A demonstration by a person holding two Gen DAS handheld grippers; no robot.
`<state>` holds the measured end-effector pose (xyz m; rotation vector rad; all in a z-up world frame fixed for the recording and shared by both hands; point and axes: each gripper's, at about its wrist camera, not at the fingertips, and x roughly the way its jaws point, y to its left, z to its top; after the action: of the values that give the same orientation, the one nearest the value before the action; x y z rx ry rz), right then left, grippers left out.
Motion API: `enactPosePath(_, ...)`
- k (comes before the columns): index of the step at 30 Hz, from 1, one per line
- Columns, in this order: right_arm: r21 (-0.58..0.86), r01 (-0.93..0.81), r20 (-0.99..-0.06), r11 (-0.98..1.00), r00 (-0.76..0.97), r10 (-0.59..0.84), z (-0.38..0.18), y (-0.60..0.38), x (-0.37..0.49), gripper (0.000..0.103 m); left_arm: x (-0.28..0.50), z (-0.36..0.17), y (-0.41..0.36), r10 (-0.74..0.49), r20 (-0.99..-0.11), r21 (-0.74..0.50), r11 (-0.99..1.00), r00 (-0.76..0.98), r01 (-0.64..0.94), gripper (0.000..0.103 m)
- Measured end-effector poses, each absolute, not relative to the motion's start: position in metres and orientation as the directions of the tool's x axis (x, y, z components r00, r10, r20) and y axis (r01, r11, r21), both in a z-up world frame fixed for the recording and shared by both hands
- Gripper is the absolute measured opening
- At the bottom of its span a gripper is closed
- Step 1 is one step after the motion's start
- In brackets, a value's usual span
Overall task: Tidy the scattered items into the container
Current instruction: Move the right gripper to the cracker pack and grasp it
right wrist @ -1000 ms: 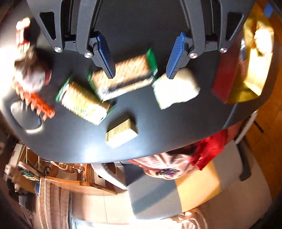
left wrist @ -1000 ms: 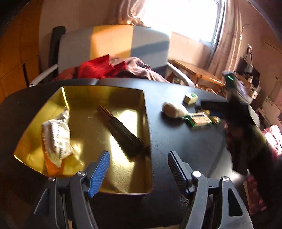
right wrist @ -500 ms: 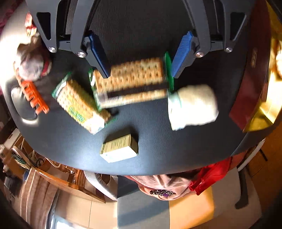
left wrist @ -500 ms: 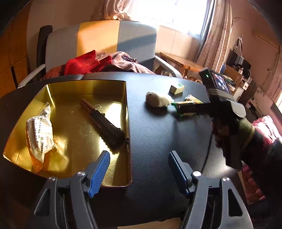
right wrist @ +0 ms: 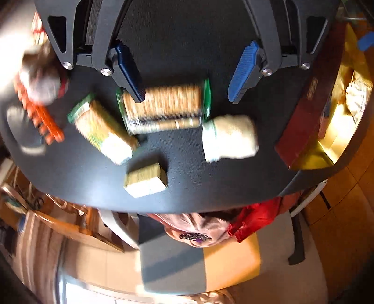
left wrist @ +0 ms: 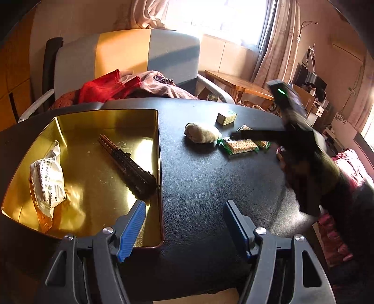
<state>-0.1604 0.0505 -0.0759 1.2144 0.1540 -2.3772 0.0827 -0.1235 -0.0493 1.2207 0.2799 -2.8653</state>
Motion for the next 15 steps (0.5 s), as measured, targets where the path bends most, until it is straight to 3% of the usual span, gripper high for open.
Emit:
enactPosePath(8,0.135,0.558,-0.864,-0.819,-0.339,-0.373,-0.098,0.026,-0.226,0.080,0.077,-0.050,-0.128,0.071,-0.718,-0.175,-0.981,-0.693,0.080,0.070)
enactPosePath(15,0.155,0.617,-0.887,-0.772,-0.257,-0.384,-0.115,0.039,-0.194,0.081,0.069,-0.056,-0.120,0.091,-0.735,-0.175,-0.983,-0.672,0.058,0.070)
